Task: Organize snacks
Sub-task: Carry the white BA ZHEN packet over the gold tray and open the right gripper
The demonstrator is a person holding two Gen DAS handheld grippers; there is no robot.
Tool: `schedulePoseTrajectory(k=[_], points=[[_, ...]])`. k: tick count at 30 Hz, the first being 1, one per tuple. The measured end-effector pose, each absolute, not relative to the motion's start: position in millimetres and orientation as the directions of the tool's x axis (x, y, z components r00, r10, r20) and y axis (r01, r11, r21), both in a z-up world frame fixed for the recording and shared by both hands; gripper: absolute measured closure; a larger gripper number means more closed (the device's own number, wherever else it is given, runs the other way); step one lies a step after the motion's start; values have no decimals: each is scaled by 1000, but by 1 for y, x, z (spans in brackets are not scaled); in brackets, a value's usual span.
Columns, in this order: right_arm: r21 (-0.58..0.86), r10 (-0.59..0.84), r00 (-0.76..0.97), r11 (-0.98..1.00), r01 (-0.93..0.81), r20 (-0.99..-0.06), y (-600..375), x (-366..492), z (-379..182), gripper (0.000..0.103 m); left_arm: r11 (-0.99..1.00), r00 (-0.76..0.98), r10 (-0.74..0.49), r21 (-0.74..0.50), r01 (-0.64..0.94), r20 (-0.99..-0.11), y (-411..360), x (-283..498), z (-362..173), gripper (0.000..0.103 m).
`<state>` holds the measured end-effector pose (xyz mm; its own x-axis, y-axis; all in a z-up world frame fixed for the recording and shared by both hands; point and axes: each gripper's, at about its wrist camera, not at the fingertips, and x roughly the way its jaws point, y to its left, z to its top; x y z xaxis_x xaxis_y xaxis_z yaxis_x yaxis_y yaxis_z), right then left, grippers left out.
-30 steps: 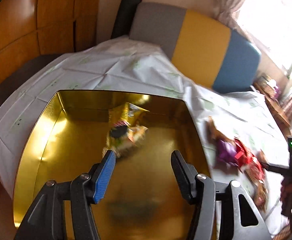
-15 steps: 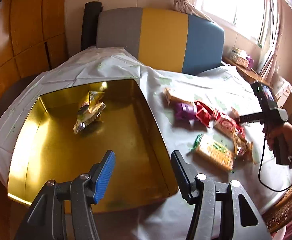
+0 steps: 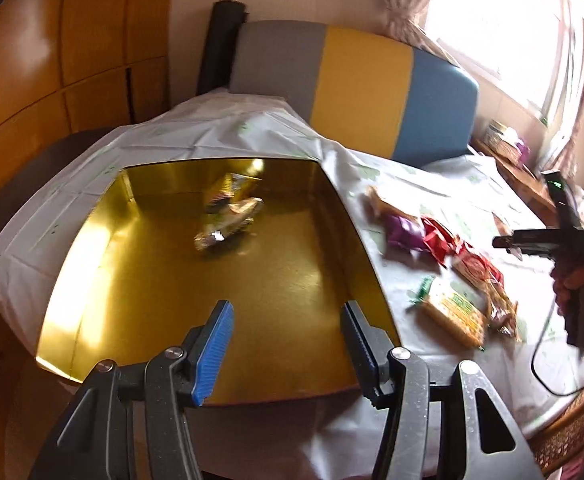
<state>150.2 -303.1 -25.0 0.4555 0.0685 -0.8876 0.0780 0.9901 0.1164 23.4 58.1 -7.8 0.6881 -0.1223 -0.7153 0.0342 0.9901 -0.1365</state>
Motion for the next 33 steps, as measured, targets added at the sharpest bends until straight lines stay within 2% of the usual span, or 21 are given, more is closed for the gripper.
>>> schedulePoseTrajectory(k=[9,14,33], points=[[256,331,460,942,-219,-824,-168,128,8,59,986,691,-81,-157,-47,-718,82,25,-8,47],[270,405,422,899,-344,-812,-101,118,13,59,984,690,-60,-158,-80,-721,92,23,-8,47],[226,398,370,875,-429,-839,-20,110,0,58,974,678,-35,-178,-142,-734,116,22,-15,47]])
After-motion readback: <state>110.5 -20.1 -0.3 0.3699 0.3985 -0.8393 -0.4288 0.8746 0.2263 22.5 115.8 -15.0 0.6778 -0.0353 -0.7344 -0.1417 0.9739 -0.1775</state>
